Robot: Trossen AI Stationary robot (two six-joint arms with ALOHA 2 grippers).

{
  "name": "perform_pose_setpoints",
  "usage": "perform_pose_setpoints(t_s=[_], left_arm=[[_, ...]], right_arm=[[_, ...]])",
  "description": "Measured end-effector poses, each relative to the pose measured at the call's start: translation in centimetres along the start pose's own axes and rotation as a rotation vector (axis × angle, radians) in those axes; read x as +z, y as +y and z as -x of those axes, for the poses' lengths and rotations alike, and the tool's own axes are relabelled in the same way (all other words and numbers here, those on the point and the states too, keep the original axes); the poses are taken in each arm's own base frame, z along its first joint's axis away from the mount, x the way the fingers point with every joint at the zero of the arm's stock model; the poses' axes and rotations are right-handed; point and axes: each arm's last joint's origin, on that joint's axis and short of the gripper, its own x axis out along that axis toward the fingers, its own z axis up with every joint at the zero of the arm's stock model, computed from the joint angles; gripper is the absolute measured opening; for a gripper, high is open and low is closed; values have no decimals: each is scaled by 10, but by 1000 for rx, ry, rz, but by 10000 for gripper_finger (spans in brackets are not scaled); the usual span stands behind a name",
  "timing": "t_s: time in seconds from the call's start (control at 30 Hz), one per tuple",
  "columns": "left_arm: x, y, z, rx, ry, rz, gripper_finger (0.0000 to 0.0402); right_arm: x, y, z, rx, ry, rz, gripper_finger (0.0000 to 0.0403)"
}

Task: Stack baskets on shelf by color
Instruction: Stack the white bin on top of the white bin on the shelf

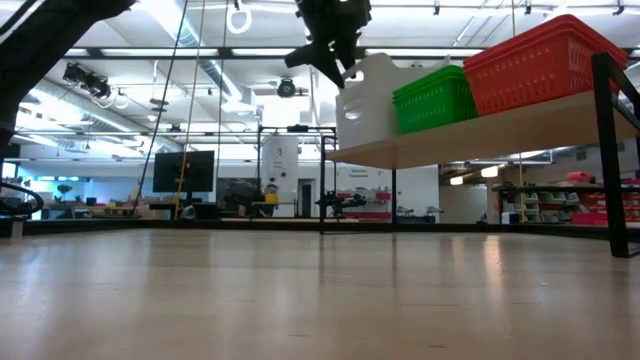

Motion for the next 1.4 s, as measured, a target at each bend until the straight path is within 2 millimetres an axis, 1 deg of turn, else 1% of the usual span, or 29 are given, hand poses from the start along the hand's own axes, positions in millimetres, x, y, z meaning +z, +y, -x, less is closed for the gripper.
perform_pose_setpoints(t_s=[0.2, 0.67, 0.83, 1.03, 1.2, 1.33, 1.4], left_arm=[[5, 1, 3, 30, 47, -2, 161], [8, -1, 6, 39, 117, -18, 95], [11, -5, 8, 6, 118, -38, 62], [11, -5, 8, 11, 117, 11, 17], [13, -5, 10, 20, 125, 14, 12], [16, -2, 14, 56, 134, 20, 30], [17, -2, 16, 68, 167, 11, 38]], right_arm=[[0, 0, 0, 0, 0, 0, 120], [0, 0, 0, 0, 0, 6, 120], [0, 0, 0, -2, 2, 10, 120], [0, 0, 0, -2, 2, 10, 120], [0, 0, 0, -1, 2, 10, 120], [0, 0, 0, 0, 5, 11, 120], [-1, 0, 0, 4, 10, 12, 120]])
